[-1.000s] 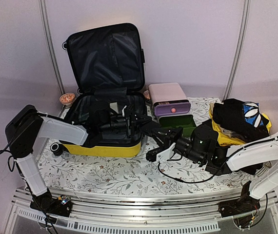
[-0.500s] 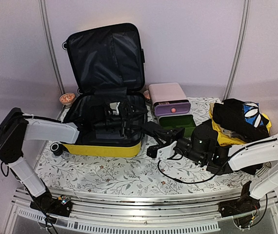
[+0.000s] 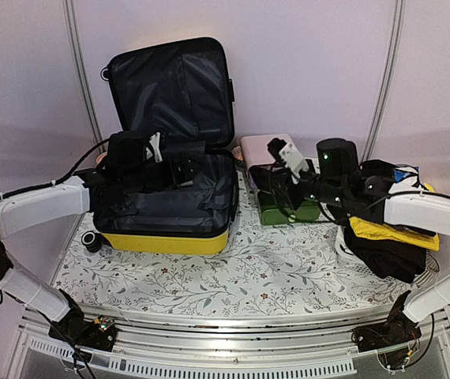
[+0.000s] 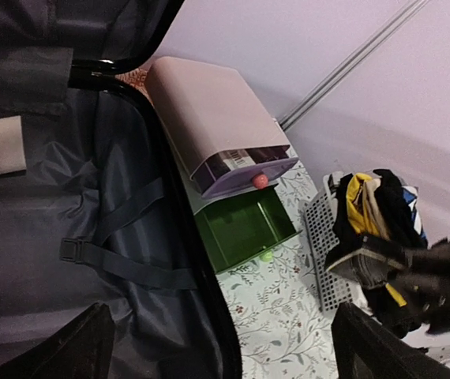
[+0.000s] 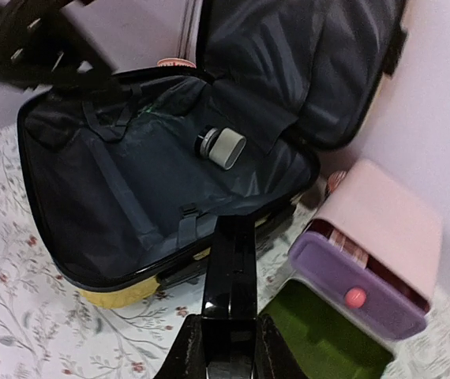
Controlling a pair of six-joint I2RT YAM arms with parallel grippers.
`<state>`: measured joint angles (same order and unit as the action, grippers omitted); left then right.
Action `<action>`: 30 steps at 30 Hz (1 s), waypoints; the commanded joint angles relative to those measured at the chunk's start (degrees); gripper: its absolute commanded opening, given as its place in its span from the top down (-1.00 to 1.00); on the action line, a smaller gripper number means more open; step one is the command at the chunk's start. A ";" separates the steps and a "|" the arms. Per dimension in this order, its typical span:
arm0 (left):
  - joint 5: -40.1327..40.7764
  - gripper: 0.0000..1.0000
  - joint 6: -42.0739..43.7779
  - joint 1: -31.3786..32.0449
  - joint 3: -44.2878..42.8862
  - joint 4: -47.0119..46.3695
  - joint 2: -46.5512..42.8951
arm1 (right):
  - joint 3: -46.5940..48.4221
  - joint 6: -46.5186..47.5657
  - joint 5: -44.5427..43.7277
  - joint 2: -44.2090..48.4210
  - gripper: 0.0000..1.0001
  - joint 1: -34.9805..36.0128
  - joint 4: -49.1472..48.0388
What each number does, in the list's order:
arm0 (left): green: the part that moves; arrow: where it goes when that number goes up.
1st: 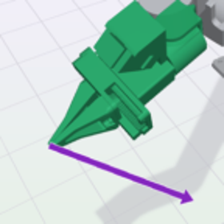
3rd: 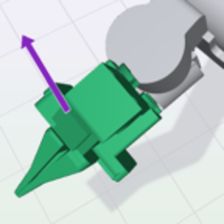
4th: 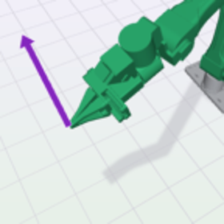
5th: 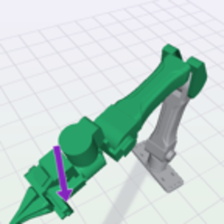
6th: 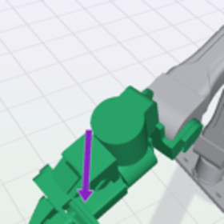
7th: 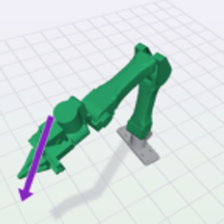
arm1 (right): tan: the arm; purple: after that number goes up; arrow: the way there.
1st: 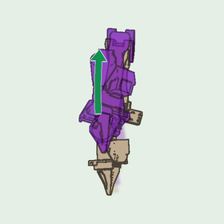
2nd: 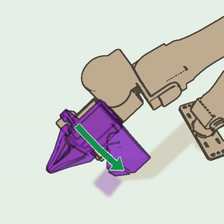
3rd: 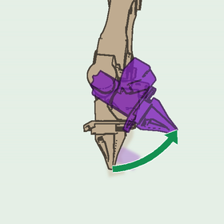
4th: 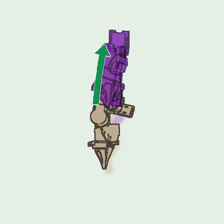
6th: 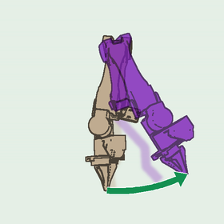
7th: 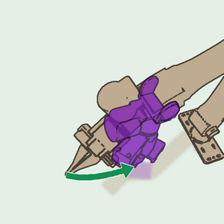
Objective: Open, take out, and arrange the luggage
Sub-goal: Pass from the left arm to the right, then place the makeup in the drawer.
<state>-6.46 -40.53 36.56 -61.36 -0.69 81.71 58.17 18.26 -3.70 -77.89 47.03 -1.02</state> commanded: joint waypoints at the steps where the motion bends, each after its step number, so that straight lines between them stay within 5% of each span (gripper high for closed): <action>1: 2.53 -0.96 11.30 -0.16 4.06 0.27 -3.19 | 6.40 -32.74 15.15 -3.27 0.96 -10.36 17.40; 5: 3.99 -0.97 12.04 -0.20 5.58 -2.13 -4.53 | 3.01 -50.11 21.87 -3.21 0.97 -16.91 12.81; 14: 2.67 -0.97 11.09 -0.26 5.60 -3.83 -3.31 | 1.67 -82.93 9.80 -7.43 0.97 -17.05 8.52; 19: 1.62 -0.97 9.52 -0.26 5.67 -4.21 -2.53 | 4.06 -92.85 4.84 -11.43 0.98 -17.03 12.28; 30: 0.97 -0.97 7.56 -0.21 7.78 -6.37 -2.85 | 5.99 -108.96 6.83 -21.57 0.98 -17.05 1.04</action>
<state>-4.60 -31.99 36.56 -54.50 -4.97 78.74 61.21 -82.37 2.09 -95.11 29.89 5.54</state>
